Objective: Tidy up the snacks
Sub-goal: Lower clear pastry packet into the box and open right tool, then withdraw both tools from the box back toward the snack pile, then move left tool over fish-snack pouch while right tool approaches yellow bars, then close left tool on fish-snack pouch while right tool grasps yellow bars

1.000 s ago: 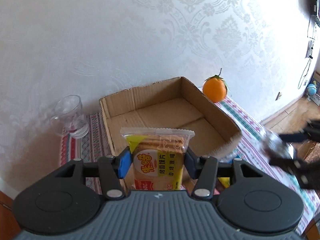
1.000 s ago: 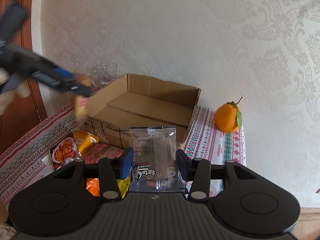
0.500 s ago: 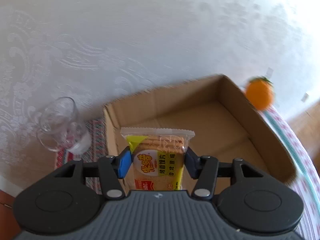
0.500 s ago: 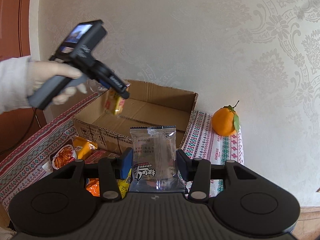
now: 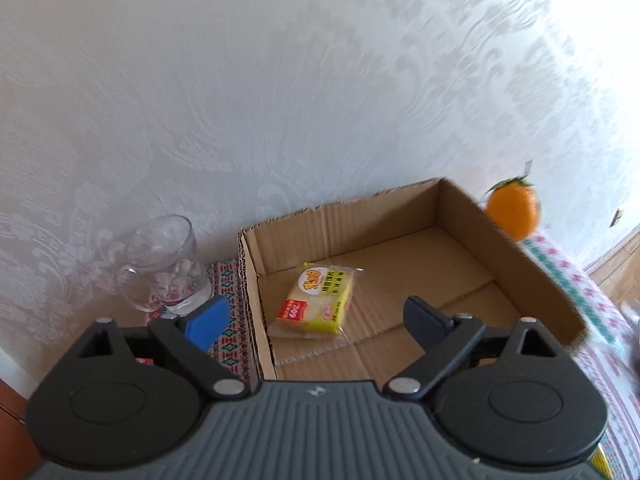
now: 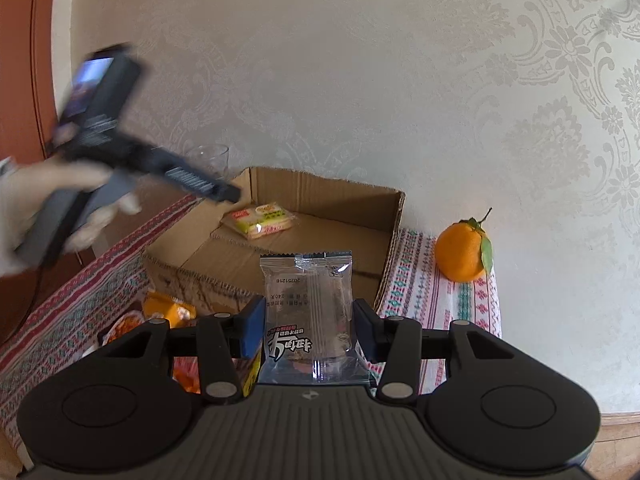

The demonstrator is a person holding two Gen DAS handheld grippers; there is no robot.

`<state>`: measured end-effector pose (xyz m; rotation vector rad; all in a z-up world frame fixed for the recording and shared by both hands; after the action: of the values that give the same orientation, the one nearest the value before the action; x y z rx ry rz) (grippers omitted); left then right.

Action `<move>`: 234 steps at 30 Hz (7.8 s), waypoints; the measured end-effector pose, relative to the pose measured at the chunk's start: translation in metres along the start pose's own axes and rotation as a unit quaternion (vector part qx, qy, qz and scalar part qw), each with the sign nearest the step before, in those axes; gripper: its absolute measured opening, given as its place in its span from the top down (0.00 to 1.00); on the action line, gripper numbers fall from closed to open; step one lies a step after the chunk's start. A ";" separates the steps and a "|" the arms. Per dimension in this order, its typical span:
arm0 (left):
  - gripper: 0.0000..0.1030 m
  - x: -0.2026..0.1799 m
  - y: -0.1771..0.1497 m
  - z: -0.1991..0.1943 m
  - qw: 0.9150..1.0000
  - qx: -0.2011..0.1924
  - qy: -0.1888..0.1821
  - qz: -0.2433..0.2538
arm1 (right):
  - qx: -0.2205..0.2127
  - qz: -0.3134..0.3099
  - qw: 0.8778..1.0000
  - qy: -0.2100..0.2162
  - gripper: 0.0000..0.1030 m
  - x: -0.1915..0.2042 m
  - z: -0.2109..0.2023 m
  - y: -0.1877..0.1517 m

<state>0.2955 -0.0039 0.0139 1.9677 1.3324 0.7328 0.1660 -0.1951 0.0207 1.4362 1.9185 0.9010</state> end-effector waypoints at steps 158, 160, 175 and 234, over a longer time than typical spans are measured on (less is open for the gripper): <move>0.01 -0.021 -0.169 -0.067 0.988 0.148 0.029 -0.040 | 0.126 0.036 0.991 -0.028 0.00 0.039 0.034 -0.104; 0.01 -0.020 -0.174 -0.072 0.987 0.151 0.020 -0.046 | 0.127 0.036 0.991 -0.029 0.00 0.039 0.034 -0.105; 0.01 -0.049 -0.191 -0.109 0.985 0.164 -0.050 -0.005 | 0.120 0.033 0.992 -0.025 0.00 0.039 0.030 -0.107; 0.25 -0.042 -0.194 -0.101 0.970 0.133 0.099 -0.176 | 0.130 0.024 0.991 -0.016 0.16 0.046 0.050 -0.085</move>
<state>0.0940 0.0302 -0.0739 1.8149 1.9247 0.6140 0.1436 -0.1587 -0.0798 1.6404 2.0431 0.6629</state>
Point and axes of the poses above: each gripper's, at about its wrist camera, not at the fingertips, and z roughly the way its jaws point, x to its left, y to its top, the point moved 1 cm from there along z, roughly the way its jaws point, and after that the axes turned 1 degree about y, right-handed, at the moved point
